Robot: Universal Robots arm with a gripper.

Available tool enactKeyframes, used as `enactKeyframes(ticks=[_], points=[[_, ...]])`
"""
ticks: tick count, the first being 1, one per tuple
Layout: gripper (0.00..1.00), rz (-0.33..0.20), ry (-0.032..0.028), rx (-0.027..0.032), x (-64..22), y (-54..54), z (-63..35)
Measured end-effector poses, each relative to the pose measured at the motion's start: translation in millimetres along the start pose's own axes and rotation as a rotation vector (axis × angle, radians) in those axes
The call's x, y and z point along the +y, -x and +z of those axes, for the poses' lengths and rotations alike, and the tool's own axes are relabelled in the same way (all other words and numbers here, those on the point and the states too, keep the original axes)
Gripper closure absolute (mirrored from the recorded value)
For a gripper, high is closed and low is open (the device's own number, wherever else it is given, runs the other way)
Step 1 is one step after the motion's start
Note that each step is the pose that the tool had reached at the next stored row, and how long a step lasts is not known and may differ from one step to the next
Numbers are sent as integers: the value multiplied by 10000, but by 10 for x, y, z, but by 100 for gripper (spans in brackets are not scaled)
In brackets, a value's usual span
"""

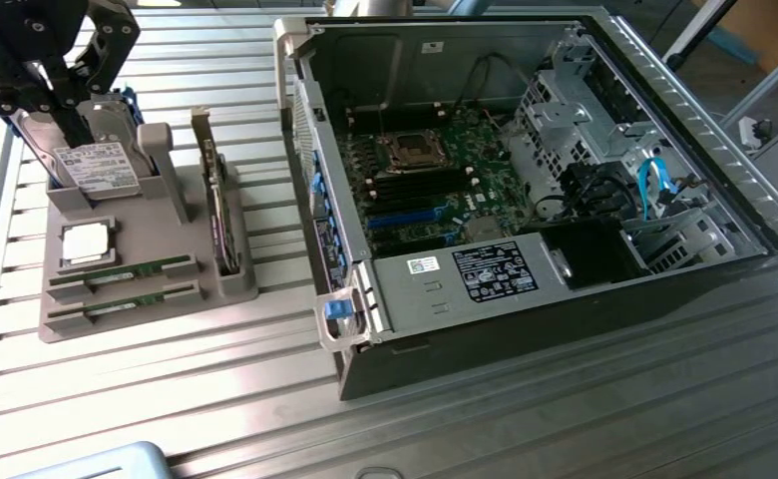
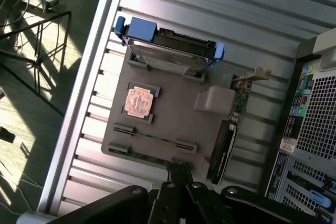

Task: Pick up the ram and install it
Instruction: 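Pick up the ram and move it above insertion slot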

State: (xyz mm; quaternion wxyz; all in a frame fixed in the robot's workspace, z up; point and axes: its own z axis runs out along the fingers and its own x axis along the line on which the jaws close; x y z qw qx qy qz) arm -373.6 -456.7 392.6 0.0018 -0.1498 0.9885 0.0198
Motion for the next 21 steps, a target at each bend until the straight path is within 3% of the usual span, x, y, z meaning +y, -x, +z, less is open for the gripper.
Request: enactKeyframes(ticks=[21], points=[[90, -1894, 18, 74, 0, 0, 0]])
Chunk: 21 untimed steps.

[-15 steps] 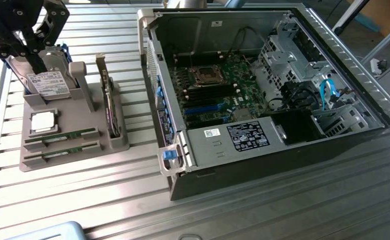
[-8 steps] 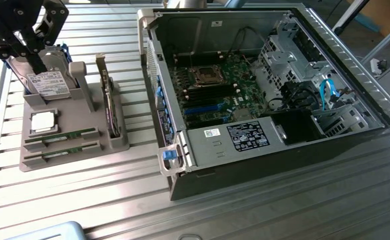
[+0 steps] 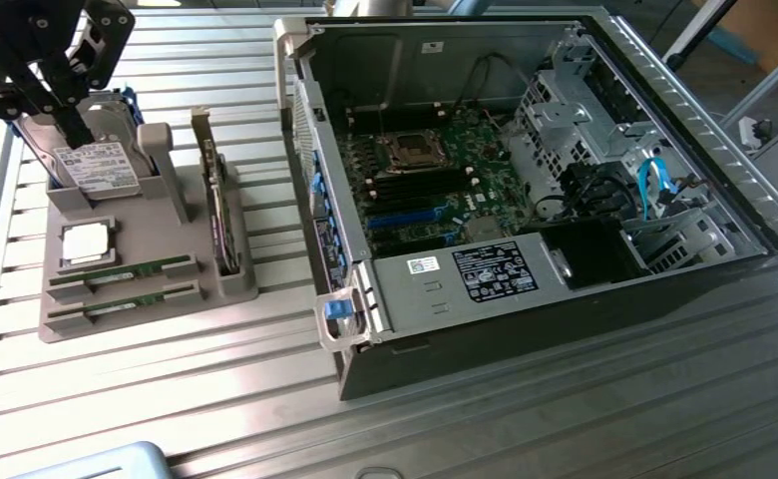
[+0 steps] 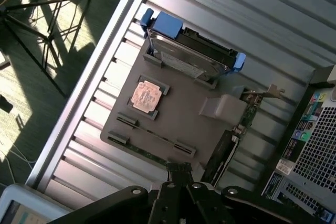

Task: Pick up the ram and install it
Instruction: 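Pick up the ram and move it above insertion slot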

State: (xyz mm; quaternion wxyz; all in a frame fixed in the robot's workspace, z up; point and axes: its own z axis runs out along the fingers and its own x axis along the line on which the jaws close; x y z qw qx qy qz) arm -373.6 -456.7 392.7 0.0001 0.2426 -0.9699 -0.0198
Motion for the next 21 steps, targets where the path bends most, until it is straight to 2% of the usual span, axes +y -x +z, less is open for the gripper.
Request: enactKeyframes(ticks=[21], points=[[90, -2227, 21, 85, 0, 0, 0]])
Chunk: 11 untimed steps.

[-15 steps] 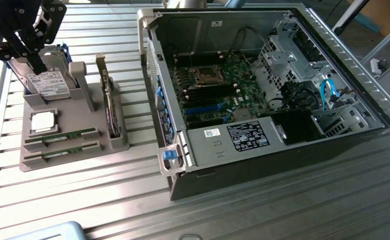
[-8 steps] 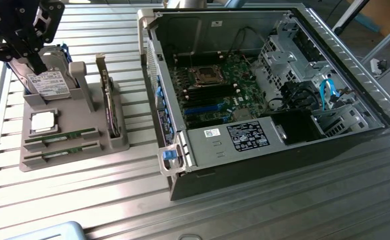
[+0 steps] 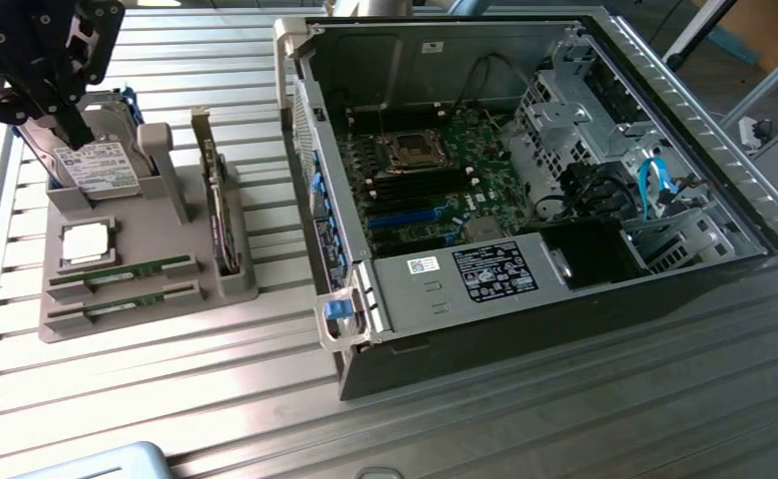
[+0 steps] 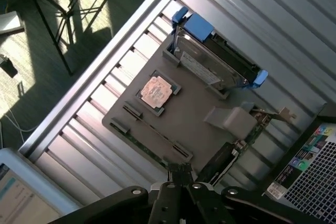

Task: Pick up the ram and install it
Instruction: 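Pick up the ram and move it above insertion slot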

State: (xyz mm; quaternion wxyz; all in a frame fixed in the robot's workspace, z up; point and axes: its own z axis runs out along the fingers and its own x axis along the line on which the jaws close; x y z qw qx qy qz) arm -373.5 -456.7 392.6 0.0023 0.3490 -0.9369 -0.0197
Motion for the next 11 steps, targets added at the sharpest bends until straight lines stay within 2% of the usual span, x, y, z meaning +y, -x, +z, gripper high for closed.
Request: enactKeyframes(ticks=[11], points=[[90, -1229, 12, 47, 0, 0, 0]])
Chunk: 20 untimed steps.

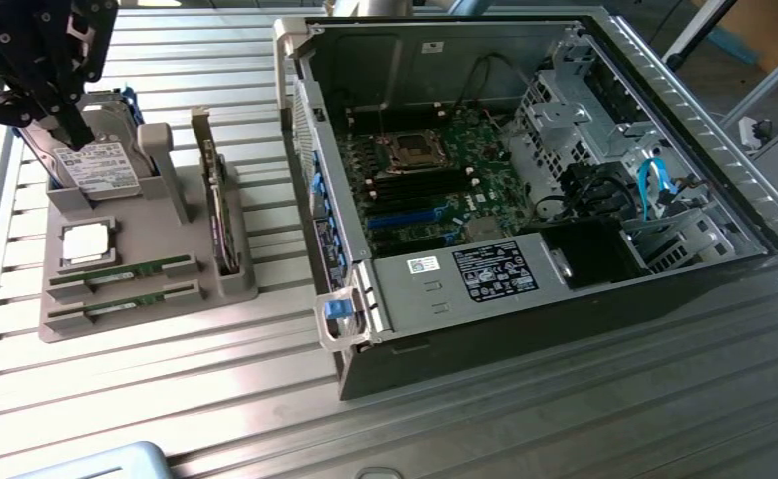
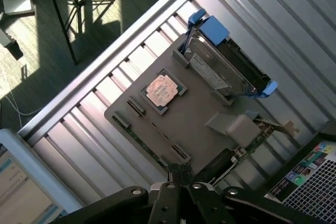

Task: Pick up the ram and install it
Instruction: 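Pick up the ram and move it above insertion slot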

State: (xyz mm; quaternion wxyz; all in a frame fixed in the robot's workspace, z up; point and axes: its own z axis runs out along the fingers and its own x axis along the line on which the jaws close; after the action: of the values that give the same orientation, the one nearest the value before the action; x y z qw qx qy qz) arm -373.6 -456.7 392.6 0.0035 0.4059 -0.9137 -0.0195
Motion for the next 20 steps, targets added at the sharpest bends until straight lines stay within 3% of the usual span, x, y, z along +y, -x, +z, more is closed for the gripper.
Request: enactKeyframes(ticks=[20], points=[[90, -2493, 24, 96, 0, 0, 0]])
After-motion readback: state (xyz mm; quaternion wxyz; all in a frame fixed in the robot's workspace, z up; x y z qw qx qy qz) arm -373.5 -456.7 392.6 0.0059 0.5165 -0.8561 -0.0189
